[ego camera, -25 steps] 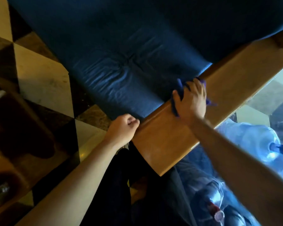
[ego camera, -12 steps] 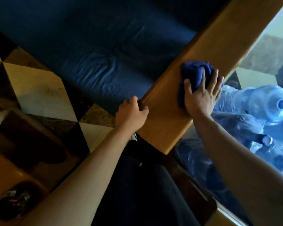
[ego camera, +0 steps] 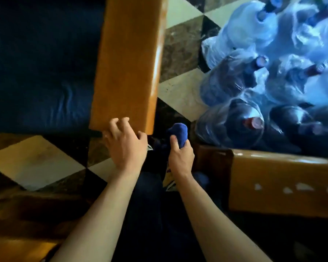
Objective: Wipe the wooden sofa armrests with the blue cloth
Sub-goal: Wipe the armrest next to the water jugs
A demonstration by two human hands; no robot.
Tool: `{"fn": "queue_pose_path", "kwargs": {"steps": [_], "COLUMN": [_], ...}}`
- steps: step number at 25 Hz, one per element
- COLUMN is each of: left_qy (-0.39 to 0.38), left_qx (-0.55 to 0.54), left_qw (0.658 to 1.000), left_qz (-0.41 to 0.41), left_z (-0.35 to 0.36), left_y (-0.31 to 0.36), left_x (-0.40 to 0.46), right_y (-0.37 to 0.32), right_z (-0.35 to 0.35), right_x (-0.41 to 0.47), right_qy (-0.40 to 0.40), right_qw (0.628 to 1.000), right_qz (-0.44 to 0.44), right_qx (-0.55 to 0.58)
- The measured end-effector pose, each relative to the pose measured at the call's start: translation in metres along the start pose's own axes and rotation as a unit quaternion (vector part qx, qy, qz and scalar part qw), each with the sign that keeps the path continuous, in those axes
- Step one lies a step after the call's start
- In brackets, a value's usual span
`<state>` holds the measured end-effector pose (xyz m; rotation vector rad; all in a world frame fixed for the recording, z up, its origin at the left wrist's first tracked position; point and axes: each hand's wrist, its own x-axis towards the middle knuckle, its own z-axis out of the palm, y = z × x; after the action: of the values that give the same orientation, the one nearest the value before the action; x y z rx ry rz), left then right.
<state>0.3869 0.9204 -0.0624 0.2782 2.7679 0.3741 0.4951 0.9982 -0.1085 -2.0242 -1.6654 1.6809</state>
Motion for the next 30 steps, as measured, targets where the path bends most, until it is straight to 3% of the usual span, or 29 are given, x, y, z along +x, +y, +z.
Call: {"fn": "queue_pose_path", "kwargs": {"steps": [3, 6, 9, 11, 13, 16, 18, 21, 24, 27, 30], "left_qy": [-0.070, -0.160, -0.259, -0.278, -0.281, -0.273, -0.297, -0.345, -0.417, -0.464, -0.478], "left_qx": [-0.097, -0.164, -0.140, -0.102, -0.078, -0.061, -0.056, -0.056, -0.080, -0.069, -0.083], "left_qw": [0.987, 0.967, 0.948, 0.941, 0.926, 0.908, 0.901, 0.895, 0.877, 0.864, 0.864], "left_qz": [0.112, 0.112, 0.119, 0.165, 0.239, 0.313, 0.310, 0.277, 0.223, 0.183, 0.132], "left_z": [0.026, 0.047, 0.057, 0.058, 0.065, 0.090, 0.114, 0.141, 0.157, 0.162, 0.164], "left_y": [0.046, 0.085, 0.128, 0.150, 0.172, 0.198, 0.209, 0.222, 0.237, 0.251, 0.255], "left_x": [-0.050, -0.078, -0.110, -0.128, -0.142, -0.136, -0.119, -0.091, -0.069, -0.061, -0.053], "right_y": [0.025, 0.030, 0.047, 0.064, 0.088, 0.110, 0.109, 0.103, 0.081, 0.062, 0.052], "right_z": [-0.063, -0.105, -0.158, -0.186, -0.200, -0.169, -0.144, -0.147, -0.226, -0.333, -0.326], "right_x": [-0.015, -0.042, -0.060, -0.067, -0.073, -0.053, -0.034, 0.007, 0.088, 0.161, 0.164], "right_qy": [0.018, 0.022, 0.113, 0.153, 0.184, 0.202, 0.204, 0.264, 0.311, 0.295, 0.264], "right_qw": [0.996, 0.986, 0.975, 0.973, 0.972, 0.945, 0.932, 0.920, 0.909, 0.896, 0.889], "right_qz": [-0.053, -0.139, -0.148, -0.125, -0.138, -0.142, -0.119, -0.106, -0.058, 0.031, 0.046], "right_qx": [0.066, 0.094, 0.123, 0.123, 0.034, -0.216, -0.276, -0.270, -0.272, -0.329, -0.371]}}
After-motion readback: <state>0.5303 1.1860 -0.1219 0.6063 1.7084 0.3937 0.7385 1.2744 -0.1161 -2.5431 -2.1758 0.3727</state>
